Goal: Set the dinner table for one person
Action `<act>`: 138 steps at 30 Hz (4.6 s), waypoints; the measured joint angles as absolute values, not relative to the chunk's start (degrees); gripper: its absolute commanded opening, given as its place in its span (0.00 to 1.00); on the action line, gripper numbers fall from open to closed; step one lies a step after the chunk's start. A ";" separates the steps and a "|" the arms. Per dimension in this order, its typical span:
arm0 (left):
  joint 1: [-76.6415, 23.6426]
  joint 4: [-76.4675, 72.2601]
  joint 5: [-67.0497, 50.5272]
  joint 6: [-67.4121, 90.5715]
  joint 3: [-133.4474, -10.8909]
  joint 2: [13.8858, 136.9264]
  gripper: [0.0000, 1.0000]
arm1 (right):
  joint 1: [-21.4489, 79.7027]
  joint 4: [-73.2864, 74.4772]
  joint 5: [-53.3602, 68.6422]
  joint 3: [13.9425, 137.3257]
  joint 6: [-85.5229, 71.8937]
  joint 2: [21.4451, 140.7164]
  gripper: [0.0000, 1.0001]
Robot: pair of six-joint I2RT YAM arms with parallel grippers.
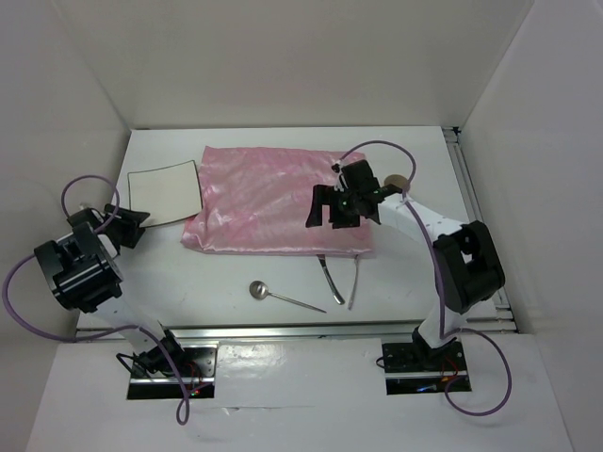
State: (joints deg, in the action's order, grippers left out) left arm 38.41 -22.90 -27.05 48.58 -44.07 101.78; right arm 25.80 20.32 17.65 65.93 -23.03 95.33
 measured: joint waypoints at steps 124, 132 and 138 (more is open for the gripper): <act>10.13 37.60 -22.52 38.87 -75.26 64.03 0.48 | 56.07 -14.04 21.85 84.90 -63.68 131.85 0.41; 10.13 37.76 -22.90 38.72 -75.24 63.99 0.48 | 56.07 -18.04 21.74 83.88 -67.53 132.57 0.00; 10.13 37.76 -24.38 38.74 -75.24 63.99 0.48 | 55.86 -18.46 23.14 83.46 -65.41 131.52 0.00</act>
